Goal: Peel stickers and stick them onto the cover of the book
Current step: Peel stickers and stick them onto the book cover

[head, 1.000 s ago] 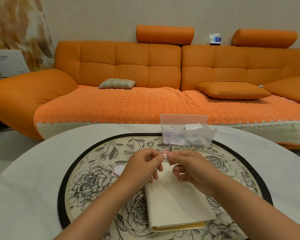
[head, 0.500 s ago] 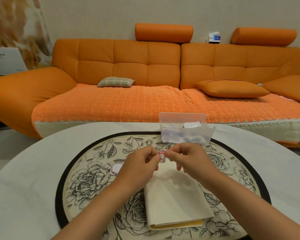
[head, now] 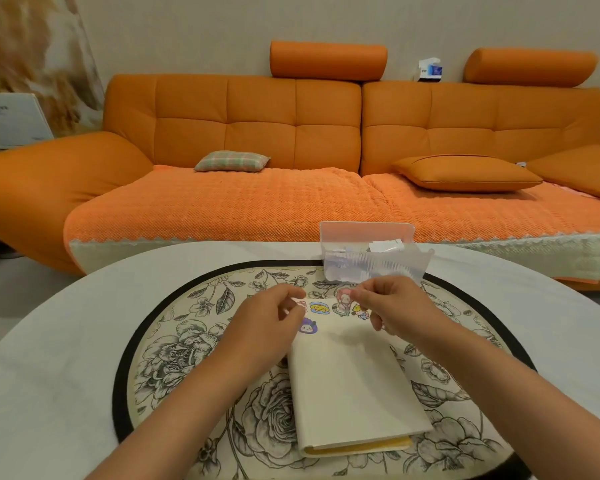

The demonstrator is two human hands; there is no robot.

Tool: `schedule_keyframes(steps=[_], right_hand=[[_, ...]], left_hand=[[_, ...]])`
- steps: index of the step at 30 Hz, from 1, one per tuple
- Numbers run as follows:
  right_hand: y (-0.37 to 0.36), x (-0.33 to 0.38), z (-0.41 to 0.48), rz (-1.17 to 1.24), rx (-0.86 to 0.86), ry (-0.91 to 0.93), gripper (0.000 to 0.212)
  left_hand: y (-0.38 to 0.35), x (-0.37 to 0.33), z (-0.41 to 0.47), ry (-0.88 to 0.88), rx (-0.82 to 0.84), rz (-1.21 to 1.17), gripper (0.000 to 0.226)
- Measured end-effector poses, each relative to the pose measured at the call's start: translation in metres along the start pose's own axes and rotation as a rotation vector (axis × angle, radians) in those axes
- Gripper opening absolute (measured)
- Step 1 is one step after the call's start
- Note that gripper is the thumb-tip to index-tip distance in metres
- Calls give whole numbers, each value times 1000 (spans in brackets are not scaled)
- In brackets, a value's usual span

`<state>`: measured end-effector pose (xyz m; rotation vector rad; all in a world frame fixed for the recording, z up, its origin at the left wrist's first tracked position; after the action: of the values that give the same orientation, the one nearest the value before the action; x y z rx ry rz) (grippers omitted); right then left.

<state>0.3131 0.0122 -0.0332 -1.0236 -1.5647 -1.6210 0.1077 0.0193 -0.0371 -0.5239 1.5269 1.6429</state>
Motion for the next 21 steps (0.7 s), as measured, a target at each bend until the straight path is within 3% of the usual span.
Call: schedule_keyframes(steps=[3, 6, 21], right_hand=[[-18, -10, -1, -2, 94, -43, 27], [-29, -15, 1, -54, 105, -30, 26], [-37, -24, 15, -297, 23, -6, 30]], left_hand=[[-8, -6, -2, -188, 22, 257, 35], [-24, -1, -3, -222, 110, 367, 49], [-29, 5, -3, -314, 82, 386, 49]])
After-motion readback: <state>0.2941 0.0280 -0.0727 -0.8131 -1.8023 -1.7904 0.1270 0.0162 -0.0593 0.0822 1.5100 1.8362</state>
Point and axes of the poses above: each hand's wrist, its own z-axis towards the middle knuckle, its own y-axis out of the back of the hand, x = y × z, the point moved 8 cm from there along z, towards the middle knuckle, and after that the axes turned 3 degrees about -z, right-handed, at the moved point
